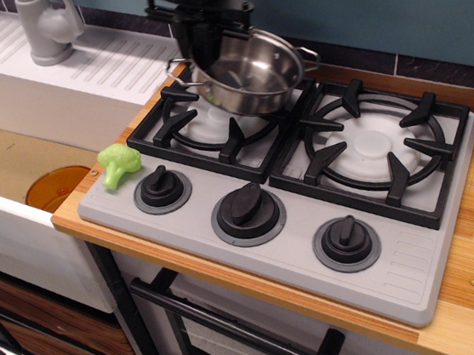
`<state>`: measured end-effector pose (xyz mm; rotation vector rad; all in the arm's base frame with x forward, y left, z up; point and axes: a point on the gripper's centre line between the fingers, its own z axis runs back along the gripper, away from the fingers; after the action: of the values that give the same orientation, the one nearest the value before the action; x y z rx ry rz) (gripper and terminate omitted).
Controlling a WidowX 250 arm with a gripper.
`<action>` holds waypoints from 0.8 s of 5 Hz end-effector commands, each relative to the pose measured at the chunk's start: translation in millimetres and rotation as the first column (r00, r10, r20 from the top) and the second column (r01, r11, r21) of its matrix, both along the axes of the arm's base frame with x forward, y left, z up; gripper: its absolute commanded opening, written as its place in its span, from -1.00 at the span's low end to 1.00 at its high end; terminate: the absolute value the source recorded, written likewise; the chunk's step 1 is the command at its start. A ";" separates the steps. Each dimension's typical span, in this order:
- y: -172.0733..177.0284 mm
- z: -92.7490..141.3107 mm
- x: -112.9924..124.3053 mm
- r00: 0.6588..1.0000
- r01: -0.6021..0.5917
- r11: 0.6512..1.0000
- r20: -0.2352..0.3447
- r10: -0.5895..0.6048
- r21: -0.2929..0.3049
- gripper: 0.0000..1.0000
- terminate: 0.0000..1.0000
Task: Put pot or pan on stove and put cauliflower in pot or pan
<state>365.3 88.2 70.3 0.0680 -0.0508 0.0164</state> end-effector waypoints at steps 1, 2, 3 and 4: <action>22.7 -3.7 -2.0 0.997 0.022 1.000 0.075 -0.021 -0.007 -1.00 -1.00; 26.6 -11.8 -1.0 0.996 0.031 0.999 0.081 -0.029 -0.019 -1.00 -1.00; 23.7 -11.2 -0.5 0.996 0.029 0.999 0.080 -0.027 -0.018 1.00 -1.00; 17.0 -1.6 0.1 0.997 0.023 0.999 0.069 -0.021 -0.032 1.00 -1.00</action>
<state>352.8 103.5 46.7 0.0132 -0.0457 0.0061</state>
